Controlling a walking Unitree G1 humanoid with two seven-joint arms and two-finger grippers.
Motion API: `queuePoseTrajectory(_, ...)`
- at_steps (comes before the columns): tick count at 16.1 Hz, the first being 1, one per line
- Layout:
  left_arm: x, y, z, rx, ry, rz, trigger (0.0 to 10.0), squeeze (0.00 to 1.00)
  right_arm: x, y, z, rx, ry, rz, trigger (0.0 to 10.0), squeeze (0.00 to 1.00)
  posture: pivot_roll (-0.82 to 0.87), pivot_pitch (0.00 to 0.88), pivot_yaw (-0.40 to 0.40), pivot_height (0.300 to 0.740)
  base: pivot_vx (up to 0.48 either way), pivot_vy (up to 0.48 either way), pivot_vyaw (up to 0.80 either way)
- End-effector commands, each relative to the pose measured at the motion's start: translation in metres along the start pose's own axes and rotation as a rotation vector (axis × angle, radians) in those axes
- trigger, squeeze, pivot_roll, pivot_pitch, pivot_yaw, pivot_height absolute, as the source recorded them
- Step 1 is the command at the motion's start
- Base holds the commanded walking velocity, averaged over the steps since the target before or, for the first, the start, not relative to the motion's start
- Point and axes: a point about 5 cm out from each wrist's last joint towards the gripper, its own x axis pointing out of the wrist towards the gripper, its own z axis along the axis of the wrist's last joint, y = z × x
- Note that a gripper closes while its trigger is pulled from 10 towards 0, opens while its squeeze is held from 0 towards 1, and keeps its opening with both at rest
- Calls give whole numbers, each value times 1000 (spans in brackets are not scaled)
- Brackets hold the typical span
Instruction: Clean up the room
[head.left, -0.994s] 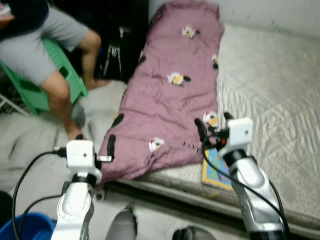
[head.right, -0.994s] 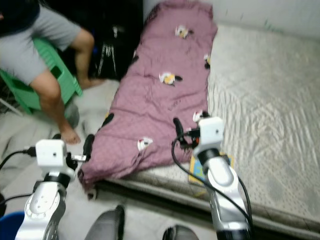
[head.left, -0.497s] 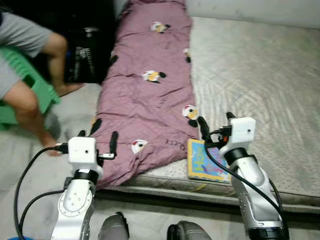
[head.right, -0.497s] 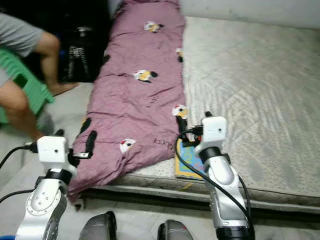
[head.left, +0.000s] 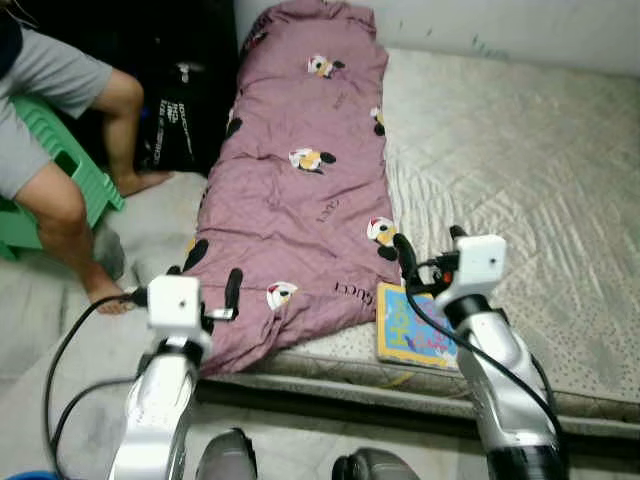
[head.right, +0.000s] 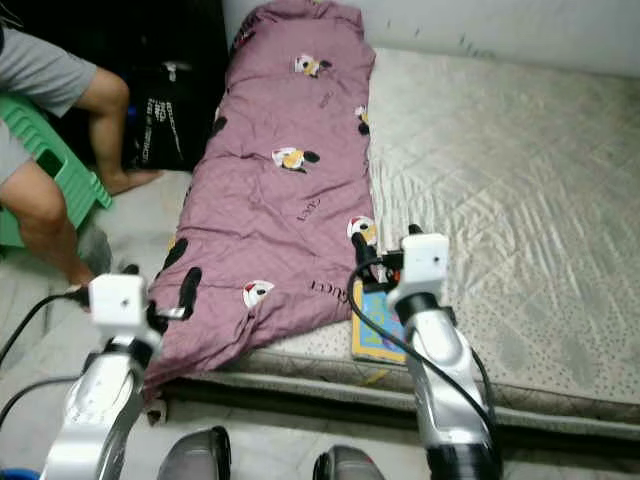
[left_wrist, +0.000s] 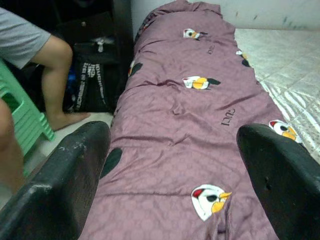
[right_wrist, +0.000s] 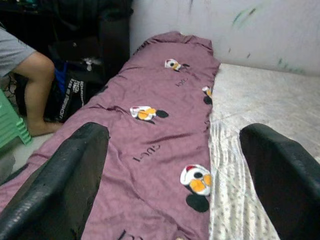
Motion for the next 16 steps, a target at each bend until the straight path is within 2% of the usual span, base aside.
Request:
queuePoseTrajectory(1,5,3,-3,17,-3,8,10000,0,3,-3,-2,-11,-4,-22,10000,0,38,13,-71,740,0,0,0)
queuePoseTrajectory(4,17,1,2,21,-39,5,10000,0,4,-4,-12,-30,15,-30,10000,0,40,0,-75,740,0,0,0)
queuePoseTrajectory(7,17,0,-5,9,-35,7,10000,0,3,0,-14,-14,14,-13,10000,0,12,0,-29,740,0,0,0)
queuePoseTrajectory(11,15,-5,-15,4,-16,-3,10000,0,7,-9,-8,4,22,13,10000,0,-6,0,-6,740,0,0,0)
queuePoseTrajectory(13,14,-7,-17,3,-13,-18,10000,0,5,-14,-7,65,75,-35,10000,0,-6,0,-4,740,0,0,0)
queuePoseTrajectory(16,10,-10,-16,-19,-16,-44,10000,0,-2,1,0,20,51,36,10000,0,-5,0,-18,740,0,0,0)
